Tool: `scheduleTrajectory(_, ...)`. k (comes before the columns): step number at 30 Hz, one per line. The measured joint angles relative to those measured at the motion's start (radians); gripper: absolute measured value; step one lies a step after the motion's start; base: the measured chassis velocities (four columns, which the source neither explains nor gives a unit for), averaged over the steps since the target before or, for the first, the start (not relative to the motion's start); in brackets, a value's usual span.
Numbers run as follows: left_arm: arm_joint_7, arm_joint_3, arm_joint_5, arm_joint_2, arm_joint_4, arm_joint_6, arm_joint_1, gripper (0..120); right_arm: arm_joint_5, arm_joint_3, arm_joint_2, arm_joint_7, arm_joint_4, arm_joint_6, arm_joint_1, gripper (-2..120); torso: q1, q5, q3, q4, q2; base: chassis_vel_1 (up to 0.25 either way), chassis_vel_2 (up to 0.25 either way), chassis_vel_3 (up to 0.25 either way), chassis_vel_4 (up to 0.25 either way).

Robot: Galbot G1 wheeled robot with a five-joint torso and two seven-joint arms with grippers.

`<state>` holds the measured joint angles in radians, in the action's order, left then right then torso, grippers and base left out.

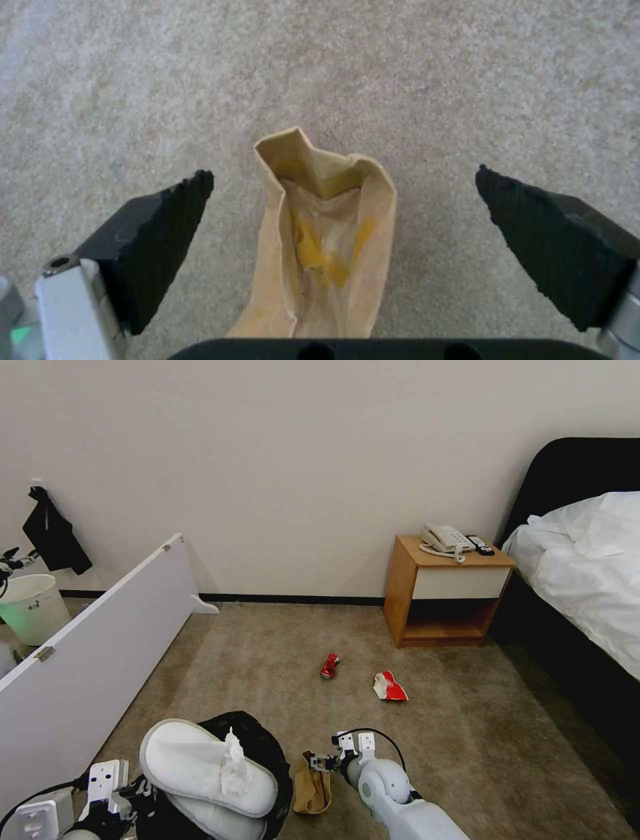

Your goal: Pick up the trash bin, then pick up the garbage from the floor and place it into the trash bin.

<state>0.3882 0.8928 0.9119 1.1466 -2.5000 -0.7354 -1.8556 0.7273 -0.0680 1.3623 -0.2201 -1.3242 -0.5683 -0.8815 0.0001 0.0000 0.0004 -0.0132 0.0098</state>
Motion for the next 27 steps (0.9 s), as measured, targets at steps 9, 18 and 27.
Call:
scheduleTrajectory(9, 0.0, -0.005, 0.001, 0.002, 0.0, 0.0, 0.004, 4, 0.007, -0.004, 0.013, 0.029, 0.075, -0.007, 0.022, 77, 0.0, 0.0, 0.0, -0.0001, 0.0, 0.0, 0.0, 0.0, 0.0)
scheduleTrajectory(18, 0.0, -0.007, 0.001, 0.001, 0.0, 0.0, 0.006, 4, 0.009, -0.003, 0.026, 0.038, 0.107, -0.007, 0.038, 48, 0.0, 0.0001, 0.0, 0.0, 0.0, 0.0, 0.0, 0.0, 0.0)
scheduleTrajectory(27, 0.001, -0.008, 0.0, 0.003, 0.0, 0.0, 0.006, 4, 0.013, -0.004, 0.024, 0.041, 0.123, -0.006, 0.052, 14, 0.0, 0.0, 0.0, 0.0, 0.0, 0.0, 0.0, 0.0, 0.0)
